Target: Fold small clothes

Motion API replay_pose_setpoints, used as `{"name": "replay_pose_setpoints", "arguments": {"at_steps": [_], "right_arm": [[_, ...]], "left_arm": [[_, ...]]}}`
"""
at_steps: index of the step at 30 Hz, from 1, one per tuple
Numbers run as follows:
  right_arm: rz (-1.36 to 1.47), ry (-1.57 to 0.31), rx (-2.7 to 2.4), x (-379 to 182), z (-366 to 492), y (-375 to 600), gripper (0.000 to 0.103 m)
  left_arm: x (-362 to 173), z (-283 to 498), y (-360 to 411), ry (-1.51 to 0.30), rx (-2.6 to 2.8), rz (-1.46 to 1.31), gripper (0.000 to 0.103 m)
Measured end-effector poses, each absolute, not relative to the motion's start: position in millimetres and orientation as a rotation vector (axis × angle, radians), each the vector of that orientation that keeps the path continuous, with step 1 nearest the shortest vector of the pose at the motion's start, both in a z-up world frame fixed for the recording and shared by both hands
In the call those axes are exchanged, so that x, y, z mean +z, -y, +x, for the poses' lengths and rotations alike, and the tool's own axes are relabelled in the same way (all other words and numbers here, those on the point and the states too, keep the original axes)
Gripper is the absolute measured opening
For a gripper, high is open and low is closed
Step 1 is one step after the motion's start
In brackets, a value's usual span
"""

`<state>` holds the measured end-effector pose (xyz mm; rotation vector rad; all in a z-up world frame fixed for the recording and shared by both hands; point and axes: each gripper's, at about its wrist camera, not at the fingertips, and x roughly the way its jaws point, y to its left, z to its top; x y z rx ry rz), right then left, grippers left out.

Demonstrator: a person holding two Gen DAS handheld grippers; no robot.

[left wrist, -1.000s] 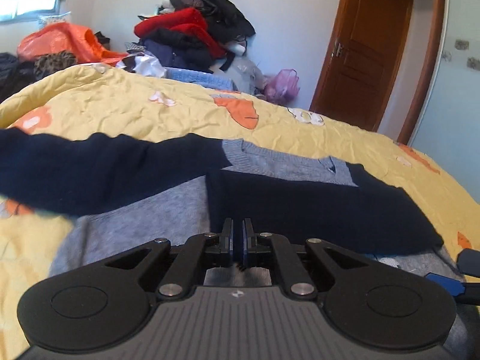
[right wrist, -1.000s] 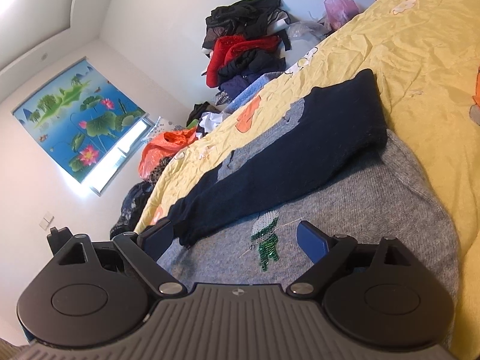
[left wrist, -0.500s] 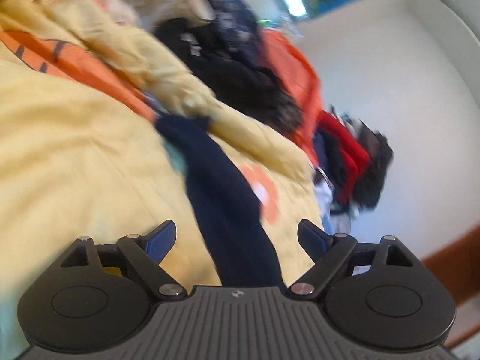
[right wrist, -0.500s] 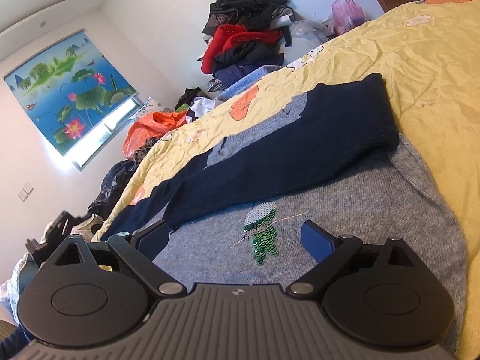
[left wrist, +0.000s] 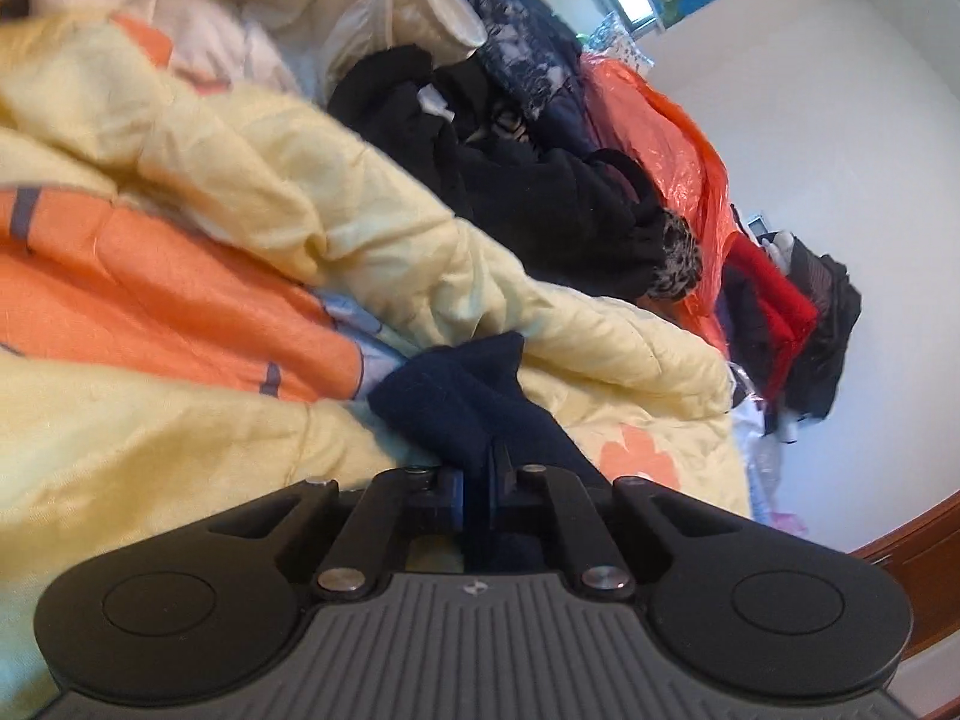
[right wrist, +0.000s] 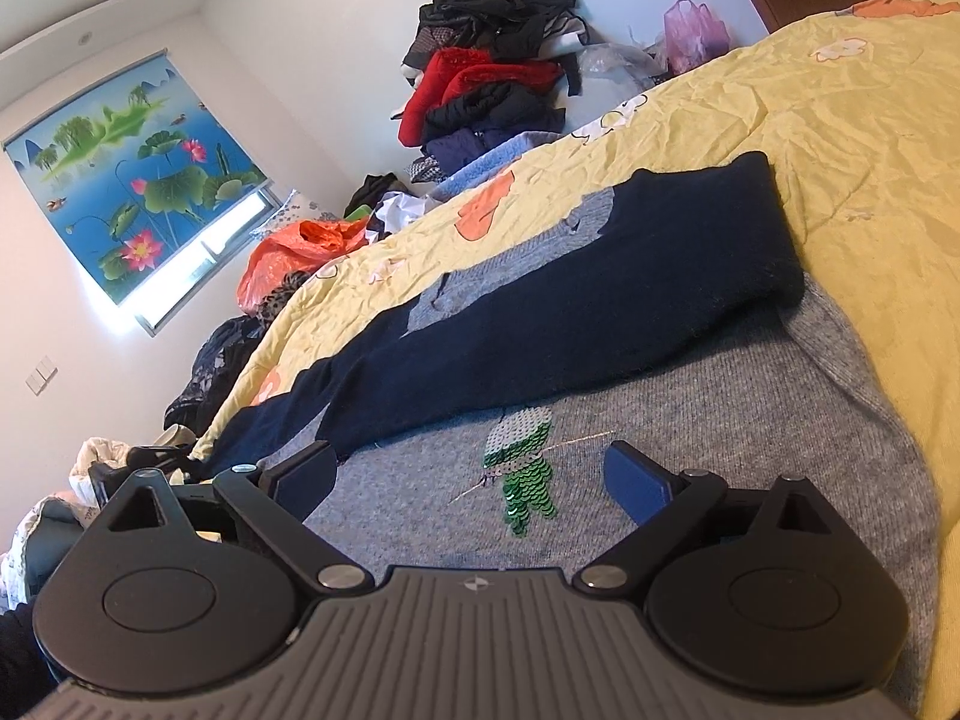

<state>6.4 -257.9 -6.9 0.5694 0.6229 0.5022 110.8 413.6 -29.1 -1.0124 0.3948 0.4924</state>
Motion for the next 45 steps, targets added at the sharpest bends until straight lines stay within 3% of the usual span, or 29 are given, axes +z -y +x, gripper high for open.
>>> {"name": "replay_pose_setpoints", "arguments": {"at_steps": [4, 8, 14, 16, 22, 27, 33, 37, 38, 40, 41, 43, 45], "right_arm": [[0.58, -0.621, 0.508, -6.7, 6.2, 259.3, 0.096], [0.594, -0.616, 0.512, -7.2, 6.6, 262.1, 0.096], [0.599, -0.618, 0.515, -7.1, 5.7, 264.8, 0.096], [0.592, -0.623, 0.518, -6.9, 5.2, 264.1, 0.096], [0.576, -0.711, 0.474, 10.5, 17.5, 248.2, 0.097], [0.717, -0.8, 0.66, 47.7, 69.9, 197.4, 0.097], [0.856, -1.007, 0.65, 39.8, 148.4, 118.2, 0.085], [0.859, -1.091, 0.62, 31.8, 173.9, 77.6, 0.083], [0.838, -1.122, 0.611, 29.9, 178.3, 68.9, 0.078], [0.773, -1.186, 0.592, 19.2, 185.5, 54.5, 0.053], [0.744, -1.189, 0.593, 15.1, 186.7, 50.6, 0.032], [0.691, -1.146, 0.603, 16.3, 185.9, 49.5, 0.027], [0.669, -1.115, 0.613, 22.3, 185.8, 53.7, 0.022]], "left_arm": [[16.2, 112.7, -363.8, -0.354, 0.512, -0.767, 0.005], [64.1, 107.7, -250.9, -0.284, 0.288, -0.492, 0.005], [20.2, 109.9, -102.2, -0.503, -0.001, -0.339, 0.005], [-5.8, 115.7, -93.3, -0.597, 0.006, -0.378, 0.005], [-8.5, 101.1, -121.5, -0.528, 0.006, -0.499, 0.005], [-0.6, 92.1, -102.7, -0.451, -0.002, -0.409, 0.005], [1.7, 90.4, -104.3, -0.43, -0.016, -0.416, 0.005], [2.4, 88.2, -103.1, -0.413, -0.028, -0.407, 0.005], [2.2, 88.4, -104.0, -0.412, -0.03, -0.412, 0.005], [2.1, 88.4, -105.5, -0.41, -0.034, -0.423, 0.005], [1.7, 89.2, -106.0, -0.416, -0.036, -0.427, 0.005], [1.3, 91.2, -107.6, -0.431, -0.049, -0.441, 0.006], [0.3, 92.0, -111.1, -0.44, -0.06, -0.468, 0.018]]}}
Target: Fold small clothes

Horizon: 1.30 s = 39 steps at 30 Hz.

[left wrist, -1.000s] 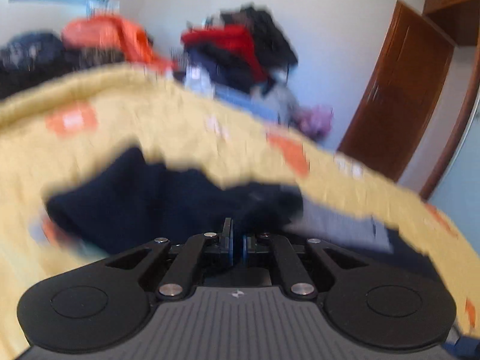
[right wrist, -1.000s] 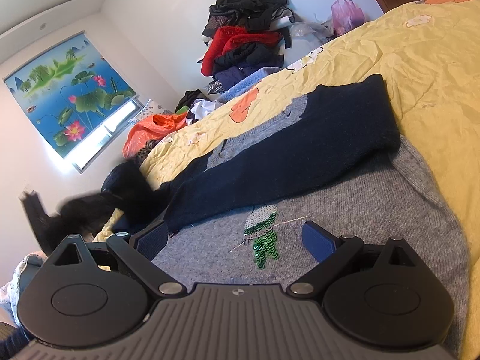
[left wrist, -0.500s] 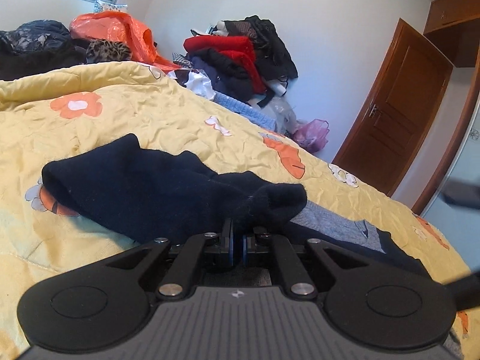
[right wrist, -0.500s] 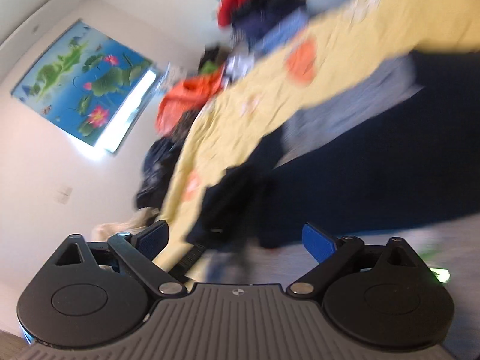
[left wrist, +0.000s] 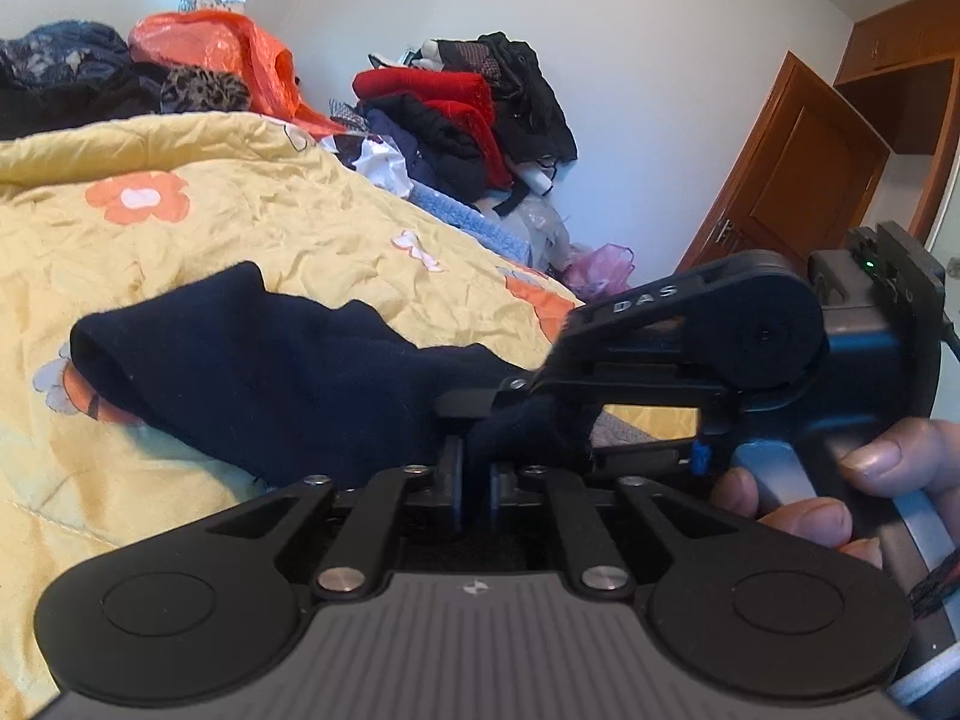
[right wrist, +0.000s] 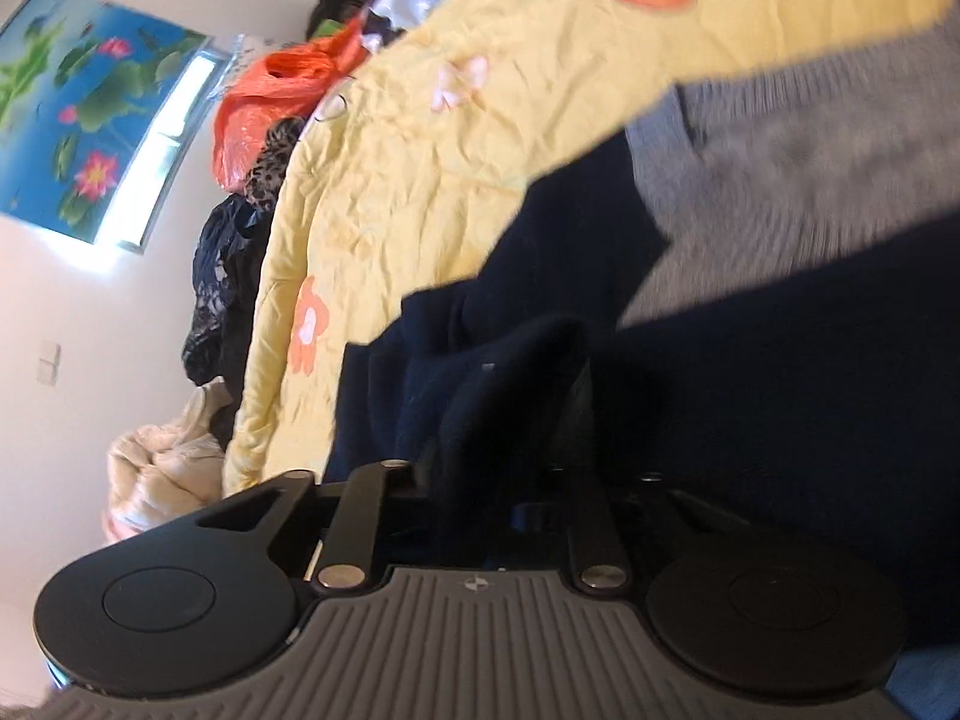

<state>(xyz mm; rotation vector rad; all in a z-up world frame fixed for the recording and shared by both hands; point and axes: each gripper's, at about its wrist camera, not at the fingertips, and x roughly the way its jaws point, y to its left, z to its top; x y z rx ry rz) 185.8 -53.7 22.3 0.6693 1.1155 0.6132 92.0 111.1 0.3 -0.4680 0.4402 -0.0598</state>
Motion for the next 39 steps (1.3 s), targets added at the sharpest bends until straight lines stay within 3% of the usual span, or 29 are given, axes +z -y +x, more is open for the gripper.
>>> {"name": "replay_pose_setpoints", "arguments": {"at_steps": [1, 2, 3, 7, 26, 31, 33, 39], "right_arm": [[0.66, -1.105, 0.624, 26.0, 186.8, 58.1, 0.021], [0.649, -1.095, 0.629, 30.4, 188.6, 62.8, 0.021], [0.637, -1.087, 0.631, 33.8, 190.3, 67.7, 0.02], [0.562, -1.069, 0.624, 40.0, 196.7, 88.1, 0.019], [0.646, -1.007, 0.435, 37.8, 196.6, 255.4, 0.015], [0.8, -1.064, 0.525, 16.3, 191.5, 256.4, 0.029], [0.807, -1.074, 0.529, 11.5, 189.8, 244.6, 0.052], [0.777, -1.075, 0.577, 5.8, 192.6, 202.4, 0.056]], "left_arm": [[-0.2, 93.2, -112.6, -0.454, -0.045, -0.478, 0.043], [-0.2, 94.5, -114.4, -0.466, -0.025, -0.491, 0.08], [0.0, 92.2, -117.7, -0.45, -0.009, -0.514, 0.09], [0.9, 80.2, -126.2, -0.354, 0.02, -0.568, 0.098], [-2.5, 85.5, -135.4, -0.389, 0.062, -0.621, 0.098], [-2.6, 85.4, -135.1, -0.387, 0.062, -0.618, 0.098], [-2.5, 85.3, -135.0, -0.386, 0.063, -0.615, 0.098], [-1.7, 85.4, -135.6, -0.385, 0.065, -0.612, 0.098]]}}
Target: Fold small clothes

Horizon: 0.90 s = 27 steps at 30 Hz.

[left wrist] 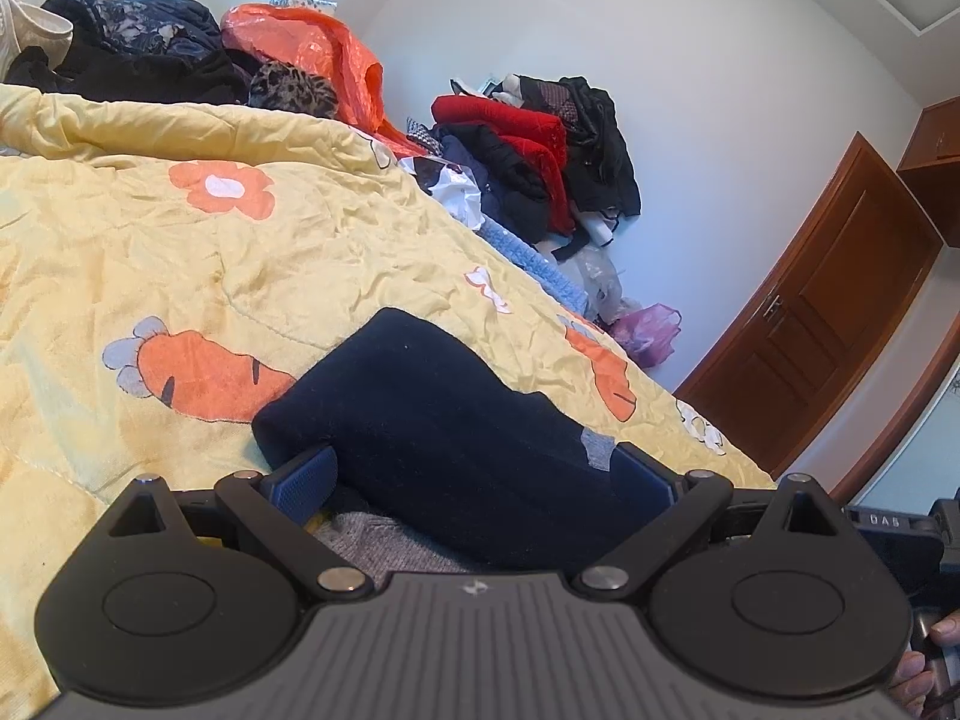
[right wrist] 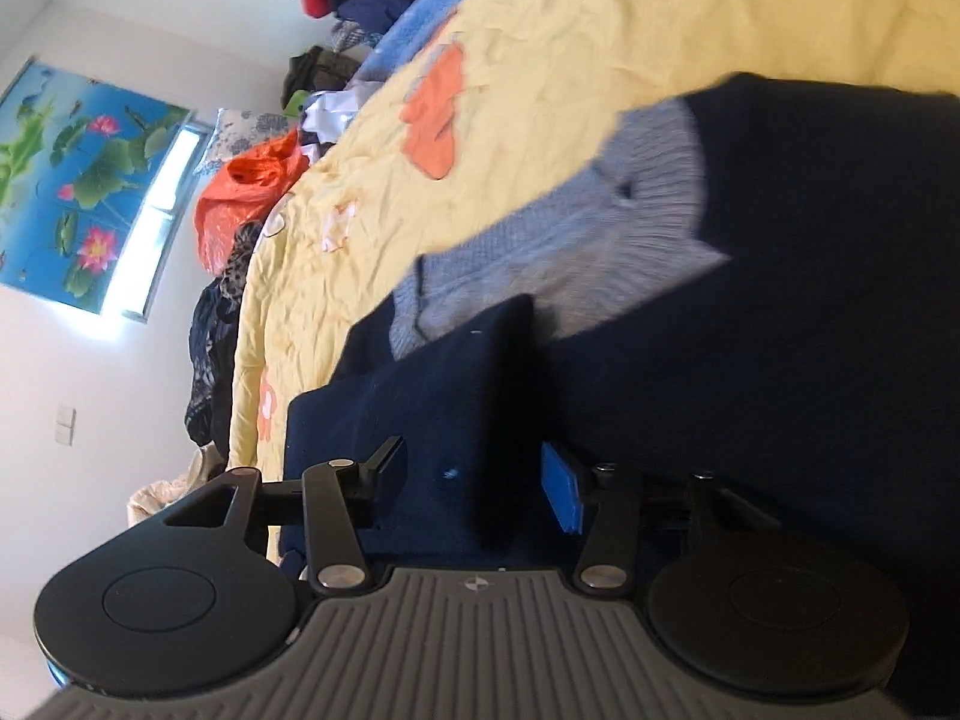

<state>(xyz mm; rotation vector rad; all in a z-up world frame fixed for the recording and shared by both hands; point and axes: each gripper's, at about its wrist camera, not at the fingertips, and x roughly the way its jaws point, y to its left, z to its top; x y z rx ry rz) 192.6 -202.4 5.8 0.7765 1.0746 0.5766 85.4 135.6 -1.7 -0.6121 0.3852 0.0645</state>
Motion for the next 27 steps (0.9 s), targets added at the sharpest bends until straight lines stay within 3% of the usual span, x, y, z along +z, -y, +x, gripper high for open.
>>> {"name": "replay_pose_setpoints", "arguments": {"at_steps": [2, 4, 5, 11, 19, 27], "right_arm": [[0.761, -1.08, 0.576, 6.1, 194.7, 191.7, 0.055], [0.635, -1.068, 0.564, 12.0, 193.2, 178.5, 0.024], [0.593, -1.069, 0.565, 13.7, 192.3, 174.1, 0.017], [0.483, -0.977, 0.575, 36.3, 184.7, 188.4, 0.016], [0.481, -0.9, 0.458, 63.1, 183.1, 276.4, 0.016], [0.492, -0.912, 0.35, 45.0, 172.0, 334.5, 0.016]], "left_arm": [[-1.5, 85.4, -135.8, -0.385, 0.065, -0.611, 0.098], [-1.5, 85.3, -135.7, -0.385, 0.065, -0.611, 0.098], [-1.5, 85.3, -136.3, -0.385, 0.064, -0.612, 0.098], [-1.2, 84.3, -136.2, -0.384, 0.063, -0.611, 0.098], [-0.7, 84.8, -136.4, -0.383, 0.058, -0.604, 0.098], [-1.6, 85.4, -135.9, -0.387, 0.062, -0.602, 0.098]]}}
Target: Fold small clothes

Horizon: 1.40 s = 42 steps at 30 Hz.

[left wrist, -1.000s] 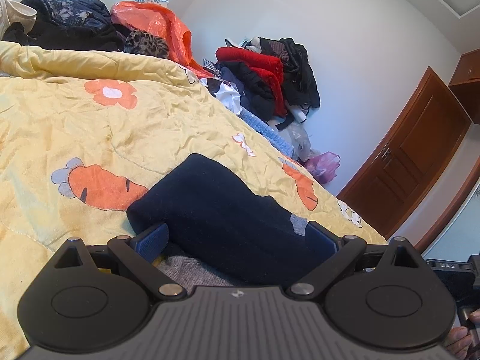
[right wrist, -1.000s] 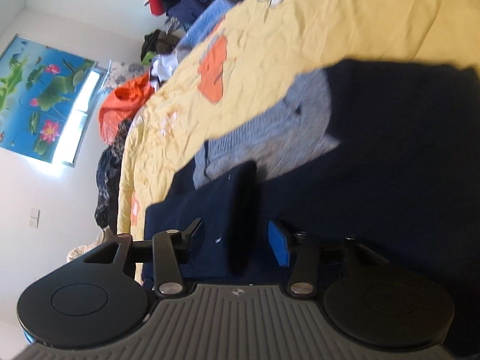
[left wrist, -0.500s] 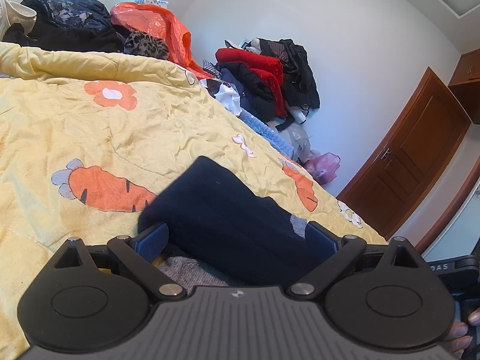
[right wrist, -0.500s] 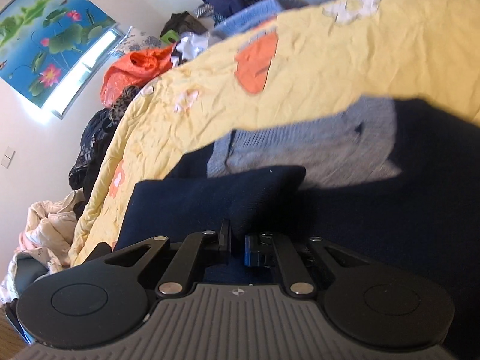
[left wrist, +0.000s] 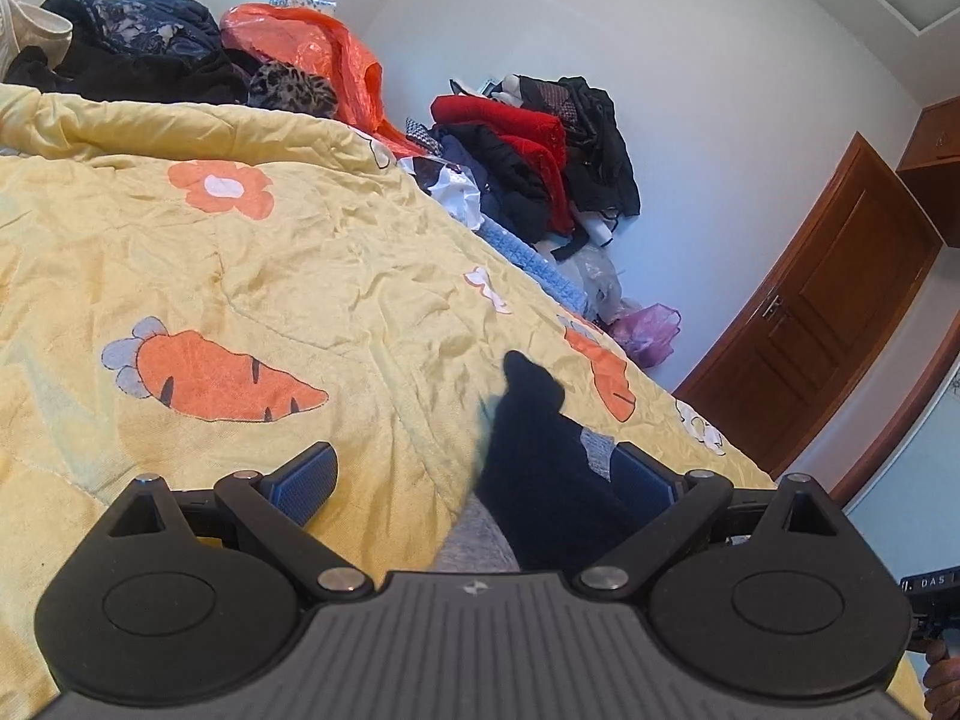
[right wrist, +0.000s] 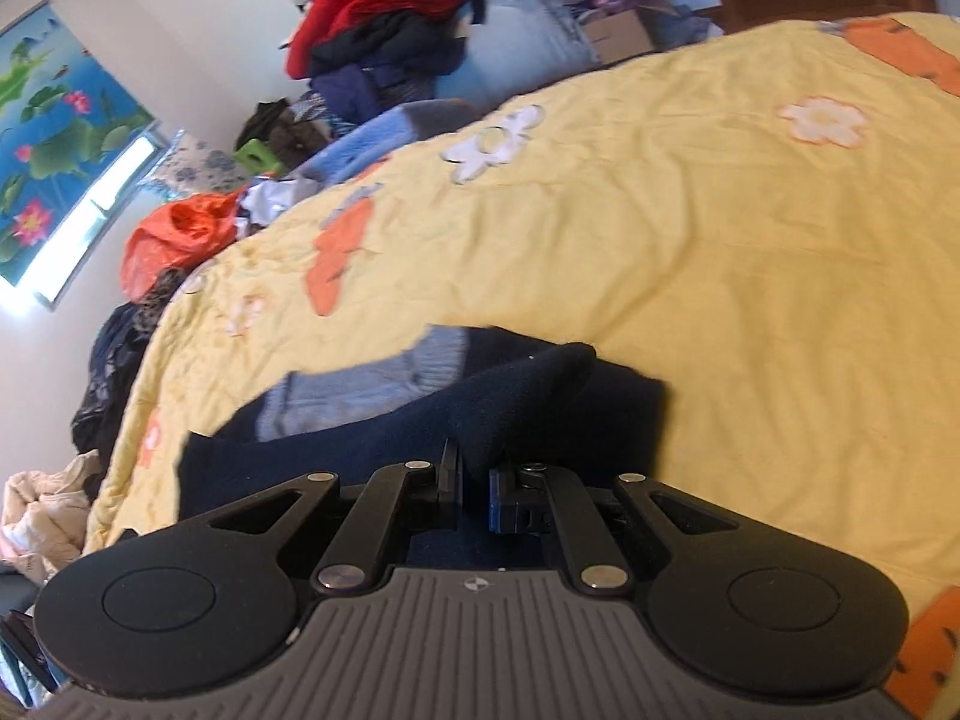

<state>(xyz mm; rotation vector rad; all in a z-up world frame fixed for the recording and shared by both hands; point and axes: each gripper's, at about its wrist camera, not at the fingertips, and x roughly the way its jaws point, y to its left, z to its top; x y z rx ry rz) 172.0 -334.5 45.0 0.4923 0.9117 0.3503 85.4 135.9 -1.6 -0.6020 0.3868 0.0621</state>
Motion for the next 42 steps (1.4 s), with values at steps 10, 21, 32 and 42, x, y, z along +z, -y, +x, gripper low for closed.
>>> {"name": "replay_pose_setpoints", "arguments": {"at_steps": [10, 21, 32, 42], "right_arm": [[0.508, -0.945, 0.339, 13.4, 165.6, 325.6, 0.016], [0.584, -0.873, 0.375, 1.7, 151.6, 336.9, 0.017], [0.506, -0.851, 0.413, 10.2, 151.0, 329.4, 0.017], [0.436, -0.85, 0.458, 6.5, 151.7, 298.9, 0.017]], "left_arm": [[-4.0, 91.5, -134.5, -0.438, 0.082, -0.59, 0.098], [27.2, 163.9, -118.9, -0.806, -0.053, -0.358, 0.097], [22.8, 204.3, -83.4, -0.877, -0.139, -0.053, 0.01], [12.9, 210.8, -138.1, -0.845, 0.071, 0.044, 0.0]]}}
